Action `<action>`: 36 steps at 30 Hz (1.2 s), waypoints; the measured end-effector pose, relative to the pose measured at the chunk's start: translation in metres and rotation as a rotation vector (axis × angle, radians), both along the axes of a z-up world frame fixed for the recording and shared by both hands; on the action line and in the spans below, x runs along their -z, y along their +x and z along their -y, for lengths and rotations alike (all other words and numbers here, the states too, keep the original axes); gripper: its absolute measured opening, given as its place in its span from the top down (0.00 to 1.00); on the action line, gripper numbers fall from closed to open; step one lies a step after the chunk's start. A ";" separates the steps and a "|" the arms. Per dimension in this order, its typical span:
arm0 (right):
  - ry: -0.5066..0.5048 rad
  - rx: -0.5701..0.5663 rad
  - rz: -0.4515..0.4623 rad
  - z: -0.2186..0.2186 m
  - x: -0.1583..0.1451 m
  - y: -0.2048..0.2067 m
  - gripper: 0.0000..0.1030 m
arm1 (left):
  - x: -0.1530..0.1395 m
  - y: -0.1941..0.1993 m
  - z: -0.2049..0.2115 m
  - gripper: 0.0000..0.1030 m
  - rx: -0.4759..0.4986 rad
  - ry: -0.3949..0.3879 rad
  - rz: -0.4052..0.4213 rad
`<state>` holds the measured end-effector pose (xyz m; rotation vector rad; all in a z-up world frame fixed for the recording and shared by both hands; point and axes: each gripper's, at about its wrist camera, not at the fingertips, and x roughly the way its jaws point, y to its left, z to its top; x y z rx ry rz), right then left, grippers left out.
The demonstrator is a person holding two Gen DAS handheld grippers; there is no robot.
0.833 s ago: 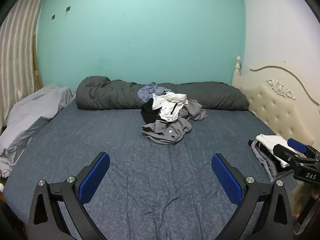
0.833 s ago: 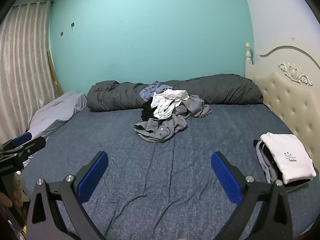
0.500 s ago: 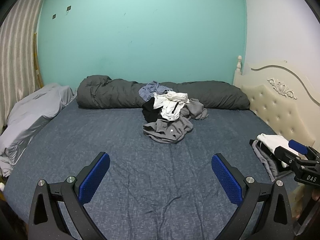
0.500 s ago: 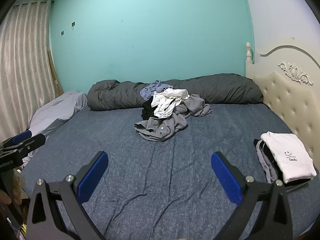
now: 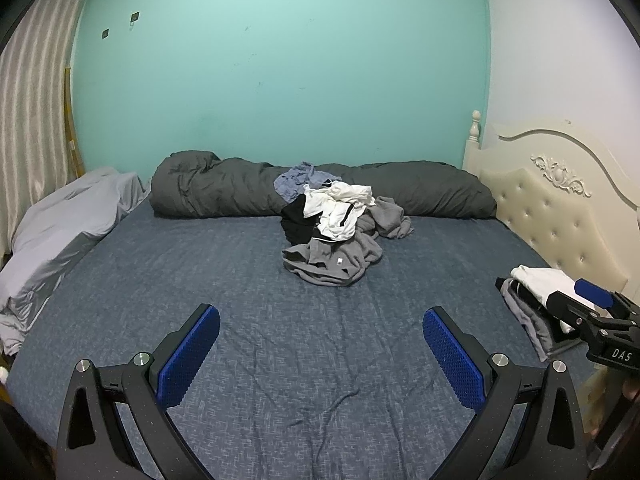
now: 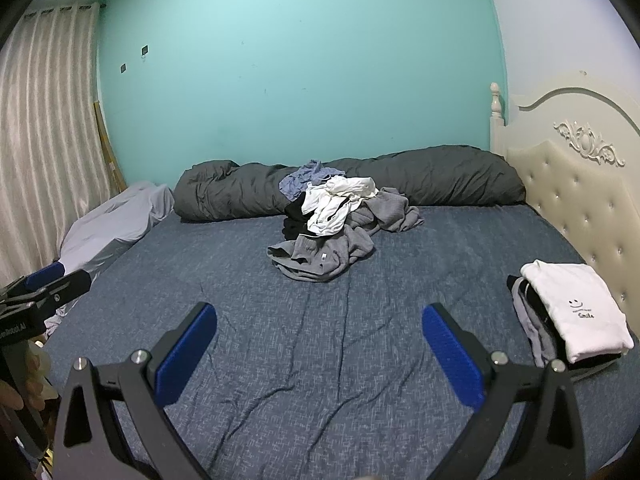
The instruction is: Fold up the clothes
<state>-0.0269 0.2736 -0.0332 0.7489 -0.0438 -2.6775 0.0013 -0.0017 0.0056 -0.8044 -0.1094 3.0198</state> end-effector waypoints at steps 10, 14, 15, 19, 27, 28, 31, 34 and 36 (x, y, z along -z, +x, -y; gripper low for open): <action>0.001 0.002 0.006 -0.001 0.002 0.001 0.00 | 0.002 0.002 -0.001 0.00 -0.004 -0.004 -0.002; 0.002 0.000 0.005 -0.002 0.003 0.001 0.00 | 0.000 0.002 -0.002 0.00 -0.004 -0.012 -0.006; 0.003 0.000 0.005 -0.002 0.003 0.002 0.00 | 0.000 0.002 -0.002 0.00 -0.004 -0.013 -0.007; 0.004 -0.004 0.003 -0.002 0.003 0.003 0.00 | 0.001 0.003 -0.004 0.00 -0.011 -0.014 -0.009; 0.004 -0.003 0.006 -0.001 0.003 0.000 0.00 | 0.003 0.003 -0.004 0.00 -0.015 -0.024 -0.011; 0.005 -0.003 0.007 -0.001 0.003 -0.001 0.00 | 0.003 0.003 -0.004 0.00 -0.016 -0.025 -0.011; 0.008 -0.004 0.007 -0.001 0.003 -0.002 0.00 | 0.003 0.000 -0.003 0.00 -0.017 -0.023 -0.011; 0.010 -0.006 0.013 -0.001 0.005 -0.005 0.00 | 0.004 -0.002 -0.002 0.00 -0.020 -0.024 -0.009; 0.013 -0.006 0.021 -0.001 0.007 -0.008 0.00 | 0.006 -0.004 -0.001 0.00 -0.021 -0.023 -0.010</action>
